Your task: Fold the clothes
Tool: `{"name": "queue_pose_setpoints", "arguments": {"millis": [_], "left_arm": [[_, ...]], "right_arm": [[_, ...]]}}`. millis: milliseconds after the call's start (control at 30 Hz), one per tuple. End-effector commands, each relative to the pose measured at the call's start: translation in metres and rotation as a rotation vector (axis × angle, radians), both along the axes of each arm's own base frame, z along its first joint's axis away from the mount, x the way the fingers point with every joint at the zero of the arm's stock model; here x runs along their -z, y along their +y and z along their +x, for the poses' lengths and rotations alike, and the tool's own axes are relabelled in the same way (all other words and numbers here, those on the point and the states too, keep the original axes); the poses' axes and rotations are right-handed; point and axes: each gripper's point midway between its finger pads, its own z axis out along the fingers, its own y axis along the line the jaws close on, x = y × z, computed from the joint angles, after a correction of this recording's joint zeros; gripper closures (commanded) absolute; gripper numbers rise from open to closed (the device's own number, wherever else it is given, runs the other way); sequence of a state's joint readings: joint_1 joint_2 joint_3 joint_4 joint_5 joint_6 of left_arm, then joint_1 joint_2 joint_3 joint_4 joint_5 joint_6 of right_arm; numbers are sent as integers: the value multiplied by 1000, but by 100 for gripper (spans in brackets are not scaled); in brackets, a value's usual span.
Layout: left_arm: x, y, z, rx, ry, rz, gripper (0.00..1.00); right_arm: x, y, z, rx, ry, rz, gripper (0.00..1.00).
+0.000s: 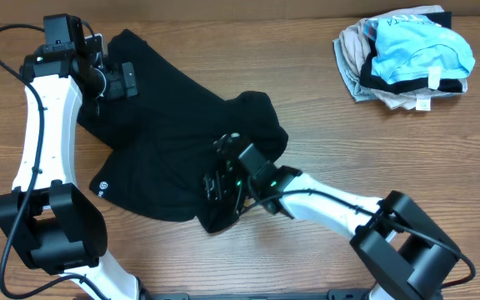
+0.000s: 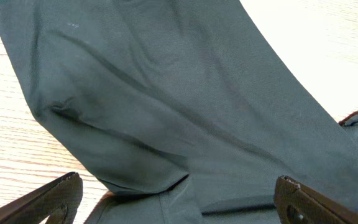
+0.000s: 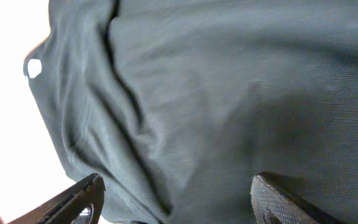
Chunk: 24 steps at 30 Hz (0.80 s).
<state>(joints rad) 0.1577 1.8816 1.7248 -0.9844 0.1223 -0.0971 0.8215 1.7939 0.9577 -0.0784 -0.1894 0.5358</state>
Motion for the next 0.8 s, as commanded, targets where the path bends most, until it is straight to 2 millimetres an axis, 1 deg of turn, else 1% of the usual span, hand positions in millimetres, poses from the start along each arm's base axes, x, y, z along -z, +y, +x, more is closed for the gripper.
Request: {"name": "queue_pose_setpoints", "arguments": {"millis": [0, 100, 167, 233, 300, 333, 400, 533, 600, 700, 767], "left_arm": [[2, 1, 2, 12, 5, 13, 0], [2, 1, 2, 12, 5, 12, 0], [2, 1, 1, 12, 8, 12, 0], [3, 1, 0, 12, 12, 11, 0], [3, 1, 0, 12, 13, 11, 0], [3, 1, 0, 12, 13, 11, 0], [3, 1, 0, 12, 13, 11, 0], [3, 1, 0, 12, 13, 11, 0], [3, 1, -1, 12, 16, 10, 0], [4, 0, -3, 13, 25, 9, 0], [5, 0, -4, 12, 30, 8, 0]], "right_arm": [[1, 1, 11, -38, -117, -73, 21], [21, -4, 4, -56, -77, -121, 21], [24, -6, 6, -50, -69, -130, 21], [23, -13, 13, -24, -59, -147, 24], [23, -27, 21, 14, -37, -203, 25], [23, -37, 26, 38, -21, -241, 25], [20, -50, 31, 64, 14, -275, 25], [11, -72, 41, 104, 70, -328, 25], [7, -87, 45, 103, 91, -375, 25], [1, -120, 50, 129, 129, -470, 20], [2, -140, 52, 140, 156, -509, 16]]}}
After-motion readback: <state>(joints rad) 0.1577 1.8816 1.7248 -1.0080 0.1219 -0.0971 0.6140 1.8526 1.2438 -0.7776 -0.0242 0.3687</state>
